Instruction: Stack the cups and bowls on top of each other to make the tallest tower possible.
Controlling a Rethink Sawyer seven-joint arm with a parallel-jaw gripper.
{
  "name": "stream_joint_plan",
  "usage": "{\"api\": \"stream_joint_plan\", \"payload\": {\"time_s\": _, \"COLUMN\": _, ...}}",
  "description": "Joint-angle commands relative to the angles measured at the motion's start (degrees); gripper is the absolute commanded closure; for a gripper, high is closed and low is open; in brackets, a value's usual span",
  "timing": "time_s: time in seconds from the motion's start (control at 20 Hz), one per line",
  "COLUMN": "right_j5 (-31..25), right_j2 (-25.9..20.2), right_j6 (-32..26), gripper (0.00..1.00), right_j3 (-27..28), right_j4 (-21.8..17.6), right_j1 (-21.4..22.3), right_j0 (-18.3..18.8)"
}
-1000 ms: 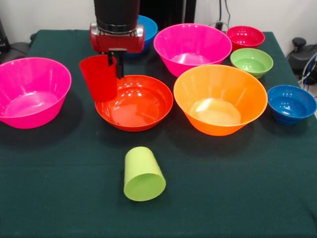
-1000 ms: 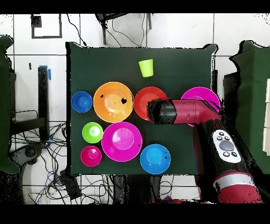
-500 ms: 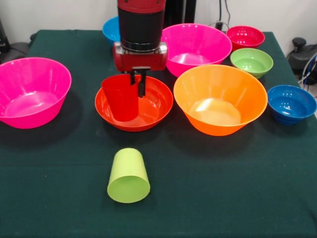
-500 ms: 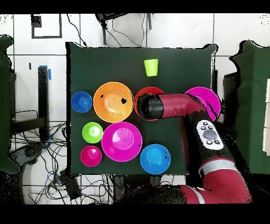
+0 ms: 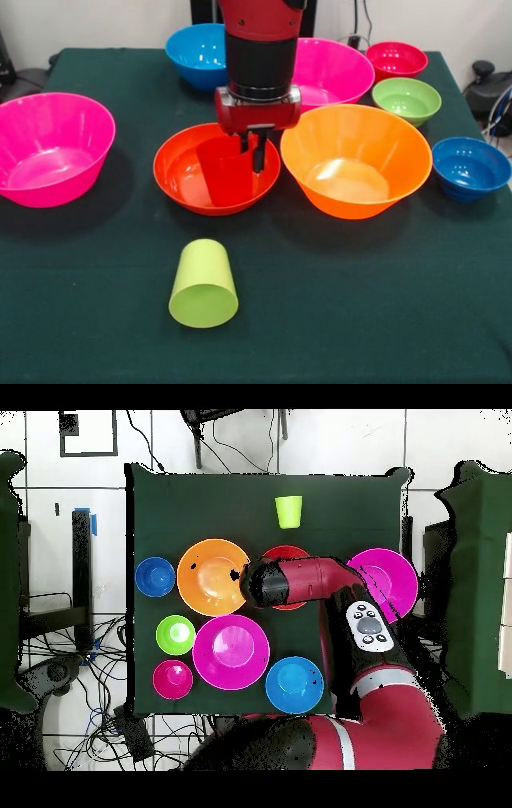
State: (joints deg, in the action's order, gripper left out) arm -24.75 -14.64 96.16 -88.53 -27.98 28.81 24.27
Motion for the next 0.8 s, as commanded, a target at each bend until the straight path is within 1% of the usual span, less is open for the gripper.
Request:
{"api": "stream_joint_plan", "payload": {"time_s": 0.05, "right_j5": 3.8, "right_j2": 1.0, "right_j6": 8.6, "gripper": 1.00, "right_j3": 4.3, "right_j4": 0.8, "right_j1": -3.6, "right_j0": -2.9}}
{"api": "stream_joint_plan", "payload": {"time_s": 0.25, "right_j5": 4.5, "right_j2": 1.4, "right_j6": 8.7, "gripper": 1.00, "right_j3": 4.3, "right_j4": 1.0, "right_j1": -4.1, "right_j0": -3.3}}
{"api": "stream_joint_plan", "payload": {"time_s": 0.45, "right_j5": 4.4, "right_j2": 1.2, "right_j6": 8.4, "gripper": 1.00, "right_j3": 3.6, "right_j4": 1.4, "right_j1": -3.4, "right_j0": -3.1}}
{"api": "stream_joint_plan", "payload": {"time_s": 0.55, "right_j5": 4.4, "right_j2": 0.2, "right_j6": 7.5, "gripper": 1.00, "right_j3": 2.1, "right_j4": 1.7, "right_j1": -2.7, "right_j0": -1.9}}
{"api": "stream_joint_plan", "payload": {"time_s": 0.65, "right_j5": 5.4, "right_j2": -2.3, "right_j6": 5.7, "gripper": 1.00, "right_j3": -0.7, "right_j4": 2.3, "right_j1": -1.2, "right_j0": 1.1}}
{"api": "stream_joint_plan", "payload": {"time_s": 0.7, "right_j5": 5.4, "right_j2": -3.0, "right_j6": 5.0, "gripper": 1.00, "right_j3": -1.6, "right_j4": 2.5, "right_j1": -0.6, "right_j0": 2.0}}
{"api": "stream_joint_plan", "payload": {"time_s": 0.8, "right_j5": 5.2, "right_j2": -3.1, "right_j6": 4.4, "gripper": 1.00, "right_j3": -2.7, "right_j4": 2.5, "right_j1": 0.3, "right_j0": 2.8}}
